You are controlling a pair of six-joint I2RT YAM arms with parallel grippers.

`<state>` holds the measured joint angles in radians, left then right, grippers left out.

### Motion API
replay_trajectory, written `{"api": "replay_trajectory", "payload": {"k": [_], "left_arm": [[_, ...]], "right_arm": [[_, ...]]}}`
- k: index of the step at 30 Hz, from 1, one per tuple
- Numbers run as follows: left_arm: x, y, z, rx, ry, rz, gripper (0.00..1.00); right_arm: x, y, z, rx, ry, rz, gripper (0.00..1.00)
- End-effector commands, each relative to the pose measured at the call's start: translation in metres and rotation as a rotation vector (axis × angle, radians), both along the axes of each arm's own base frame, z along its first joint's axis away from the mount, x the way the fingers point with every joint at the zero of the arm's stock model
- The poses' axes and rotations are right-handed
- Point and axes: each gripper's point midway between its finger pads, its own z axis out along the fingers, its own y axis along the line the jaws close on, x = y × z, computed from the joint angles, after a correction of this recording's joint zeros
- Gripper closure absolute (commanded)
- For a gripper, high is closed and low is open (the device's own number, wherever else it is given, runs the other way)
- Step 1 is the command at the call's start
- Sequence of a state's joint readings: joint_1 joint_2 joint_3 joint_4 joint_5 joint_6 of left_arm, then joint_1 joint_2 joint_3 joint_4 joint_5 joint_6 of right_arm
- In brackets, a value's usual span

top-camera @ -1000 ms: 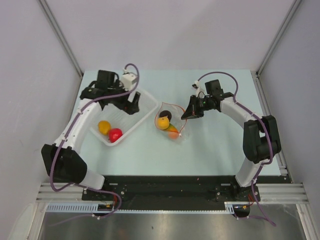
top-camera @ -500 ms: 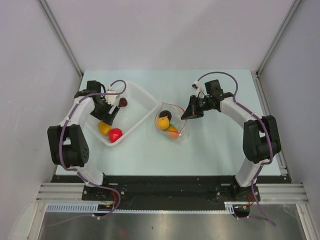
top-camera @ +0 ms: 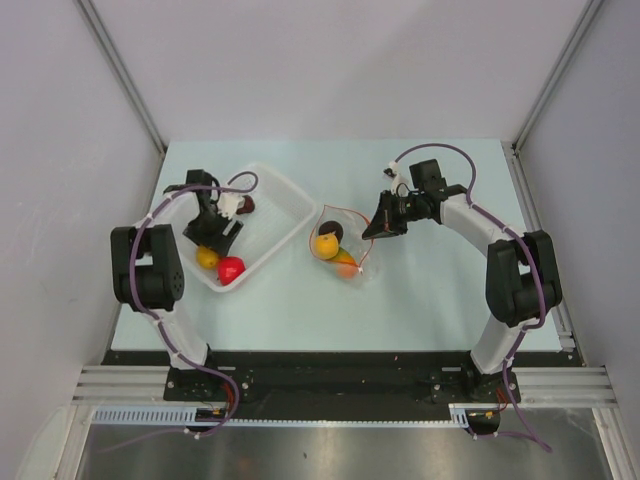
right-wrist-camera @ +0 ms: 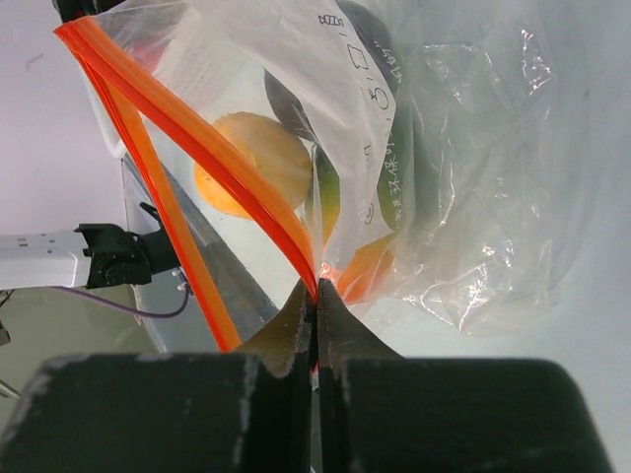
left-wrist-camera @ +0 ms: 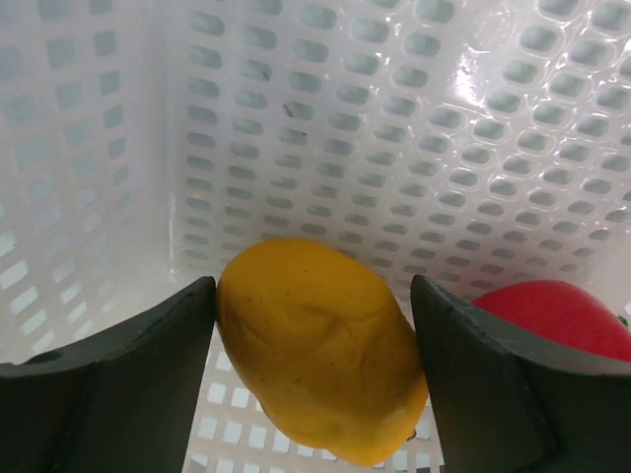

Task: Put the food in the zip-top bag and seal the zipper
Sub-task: Pick up the fake fruit from the bin, then place the fake fruit in the zipper food storage bag.

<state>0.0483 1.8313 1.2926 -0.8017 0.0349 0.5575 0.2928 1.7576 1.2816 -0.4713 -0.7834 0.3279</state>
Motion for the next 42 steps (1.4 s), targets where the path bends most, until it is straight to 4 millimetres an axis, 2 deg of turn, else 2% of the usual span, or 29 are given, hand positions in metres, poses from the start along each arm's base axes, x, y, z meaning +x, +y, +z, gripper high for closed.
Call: {"api": "replay_trajectory", "payload": {"k": [1,3,5,7,8,10,11,12,13,14,15,17,18,20,21,23,24,25,27,29,30,31,32,36,40,41,42], "left_arm": [[0.003,-0.012,0.019,-0.073,-0.002,0.027,0.26],[0.011,-0.017,0.037,-0.094,-0.032,0.031,0.30],[0.014,-0.022,0.055,-0.116,-0.060,0.035,0.40],[0.028,-0.033,0.088,-0.147,-0.140,0.019,0.46],[0.035,-0.043,0.108,-0.178,-0.182,0.004,0.47],[0.040,-0.072,0.132,-0.215,-0.233,-0.055,0.48],[0.044,-0.083,0.157,-0.238,-0.287,-0.076,0.49],[0.042,-0.112,0.169,-0.289,-0.304,-0.140,0.49],[0.042,-0.127,0.180,-0.313,-0.328,-0.168,0.49],[0.043,-0.145,0.200,-0.351,-0.373,-0.197,0.49],[0.035,-0.179,0.211,-0.407,-0.381,-0.273,0.48],[0.031,-0.217,0.234,-0.477,-0.428,-0.335,0.48],[0.020,-0.248,0.241,-0.513,-0.426,-0.403,0.47],[0.012,-0.283,0.258,-0.578,-0.462,-0.471,0.46],[0.001,-0.310,0.258,-0.604,-0.453,-0.529,0.46],[-0.003,-0.337,0.262,-0.643,-0.475,-0.571,0.45],[-0.009,-0.357,0.253,-0.655,-0.449,-0.606,0.44],[-0.011,-0.365,0.246,-0.657,-0.430,-0.616,0.45],[-0.014,-0.380,0.234,-0.669,-0.402,-0.632,0.45],[-0.013,-0.388,0.212,-0.677,-0.355,-0.611,0.43],[-0.014,-0.390,0.206,-0.684,-0.344,-0.608,0.43],[-0.014,-0.391,0.204,-0.692,-0.344,-0.609,0.37],[-0.016,-0.388,0.193,-0.680,-0.324,-0.595,0.31],[-0.022,-0.378,0.189,-0.661,-0.334,-0.566,0.02],[-0.029,-0.357,0.200,-0.641,-0.368,-0.546,0.01],[-0.034,-0.347,0.205,-0.640,-0.375,-0.534,0.00],[-0.030,-0.332,0.207,-0.644,-0.377,-0.500,0.00]], "right_arm": [[0.010,0.001,0.011,0.014,-0.036,0.007,1.00],[0.009,0.002,0.009,0.014,-0.027,0.009,1.00],[0.010,0.003,0.009,0.016,-0.027,0.009,1.00],[0.010,0.003,0.008,0.016,-0.025,0.011,1.00],[0.010,0.004,0.009,0.016,-0.025,0.011,1.00],[0.010,0.004,0.008,0.016,-0.024,0.011,1.00],[0.009,0.004,0.008,0.016,-0.022,0.013,1.00],[0.010,0.005,0.008,0.016,-0.022,0.013,1.00],[0.009,0.006,0.008,0.017,-0.024,0.017,1.00],[0.010,0.005,0.008,0.017,-0.024,0.015,1.00],[0.009,0.006,0.008,0.018,-0.022,0.018,1.00],[0.009,0.007,0.007,0.018,-0.022,0.019,1.00],[0.009,0.007,0.008,0.019,-0.023,0.021,1.00],[0.010,0.007,0.009,0.020,-0.024,0.020,1.00],[0.010,0.008,0.008,0.019,-0.021,0.022,1.00],[0.011,0.008,0.009,0.022,-0.023,0.022,1.00],[0.011,0.008,0.010,0.023,-0.024,0.023,1.00],[0.011,0.009,0.012,0.022,-0.025,0.027,1.00],[0.012,0.008,0.015,0.024,-0.026,0.027,1.00],[0.011,0.006,0.017,0.030,-0.023,0.025,1.00],[0.011,0.005,0.017,0.030,-0.022,0.026,1.00],[0.010,0.005,0.016,0.031,-0.017,0.026,1.00],[0.009,0.004,0.017,0.034,-0.017,0.028,1.00],[0.008,0.004,0.014,0.039,-0.003,0.031,1.00],[0.009,0.005,0.013,0.043,0.002,0.032,1.00],[0.009,0.005,0.014,0.045,0.001,0.033,1.00],[0.009,0.004,0.015,0.045,-0.003,0.031,1.00]]}}
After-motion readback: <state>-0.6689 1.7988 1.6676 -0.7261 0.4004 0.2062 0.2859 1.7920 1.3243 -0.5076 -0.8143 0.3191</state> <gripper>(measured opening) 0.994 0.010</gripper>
